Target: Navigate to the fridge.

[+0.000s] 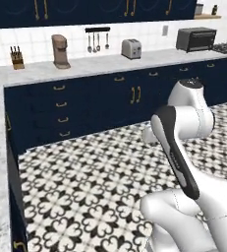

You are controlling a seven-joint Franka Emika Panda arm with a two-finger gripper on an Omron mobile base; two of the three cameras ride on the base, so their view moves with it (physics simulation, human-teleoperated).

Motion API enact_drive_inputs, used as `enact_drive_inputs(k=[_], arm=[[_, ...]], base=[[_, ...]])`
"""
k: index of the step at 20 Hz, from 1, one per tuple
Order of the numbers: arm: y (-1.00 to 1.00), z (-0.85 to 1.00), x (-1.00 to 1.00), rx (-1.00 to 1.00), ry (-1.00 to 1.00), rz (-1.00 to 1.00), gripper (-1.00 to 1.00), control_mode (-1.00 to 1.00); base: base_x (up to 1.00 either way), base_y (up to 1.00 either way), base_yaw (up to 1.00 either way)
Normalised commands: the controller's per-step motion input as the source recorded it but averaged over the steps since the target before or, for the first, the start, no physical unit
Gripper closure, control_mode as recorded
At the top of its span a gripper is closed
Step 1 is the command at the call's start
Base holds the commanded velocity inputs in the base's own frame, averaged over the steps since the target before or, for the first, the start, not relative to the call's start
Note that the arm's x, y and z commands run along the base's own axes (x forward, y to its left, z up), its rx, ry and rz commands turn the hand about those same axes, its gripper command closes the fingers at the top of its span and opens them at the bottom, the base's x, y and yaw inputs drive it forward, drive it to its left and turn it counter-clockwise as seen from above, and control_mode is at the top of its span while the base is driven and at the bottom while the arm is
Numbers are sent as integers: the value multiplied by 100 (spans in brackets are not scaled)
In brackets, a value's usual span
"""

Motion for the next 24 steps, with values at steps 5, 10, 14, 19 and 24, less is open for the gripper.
enact_drive_inputs(k=[5,10,14,19,24], arm=[[0,0,0,0,0,0,-100,100],[0,0,0,0,0,0,-100,100],[0,0,0,0,0,0,-100,100],[0,0,0,0,0,0,-100,100],[0,0,0,0,0,0,-100,100]], base=[[28,-68,-74],[30,-83,-70],[46,-76,-65],[95,-10,-42],[100,0,-36]])
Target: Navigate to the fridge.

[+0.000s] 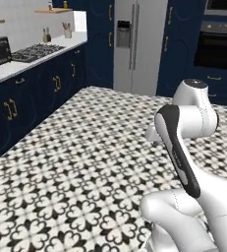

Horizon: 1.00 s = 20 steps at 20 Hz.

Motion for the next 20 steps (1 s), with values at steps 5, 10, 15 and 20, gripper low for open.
enact_drive_inputs(k=[5,10,15,20], arm=[[0,0,0,0,0,0,-100,100],[0,0,0,0,0,0,-100,100],[0,0,0,0,0,0,-100,100],[0,0,0,0,0,0,-100,100]], base=[[100,0,-32],[100,2,-31],[100,9,-31],[100,33,-32]])
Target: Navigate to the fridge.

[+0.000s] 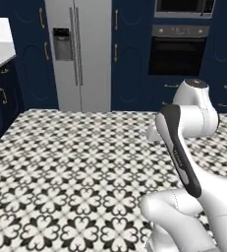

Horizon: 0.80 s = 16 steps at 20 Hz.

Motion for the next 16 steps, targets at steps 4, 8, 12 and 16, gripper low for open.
enact_drive_inputs(k=[4,8,12,16], arm=[[0,0,0,0,0,0,-100,100],[0,0,0,0,0,0,-100,100],[0,0,0,0,0,0,-100,100],[0,0,0,0,0,0,-100,100]], base=[[100,47,-30],[100,56,-26],[100,60,-17],[100,61,-9]])
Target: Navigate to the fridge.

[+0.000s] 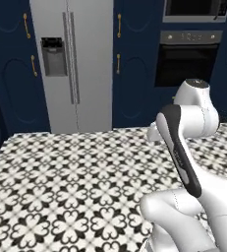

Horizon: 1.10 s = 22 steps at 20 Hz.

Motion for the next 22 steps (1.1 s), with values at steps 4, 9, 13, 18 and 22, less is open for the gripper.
enact_drive_inputs(k=[4,9,13,18,22], arm=[[0,0,0,0,0,0,-100,100],[0,0,0,0,0,0,-100,100],[0,0,0,0,0,0,-100,100],[0,0,0,0,0,0,-100,100],[0,0,0,0,0,0,-100,100]], base=[[100,51,-2],[100,47,0],[100,37,0],[100,38,-1],[100,30,0]])
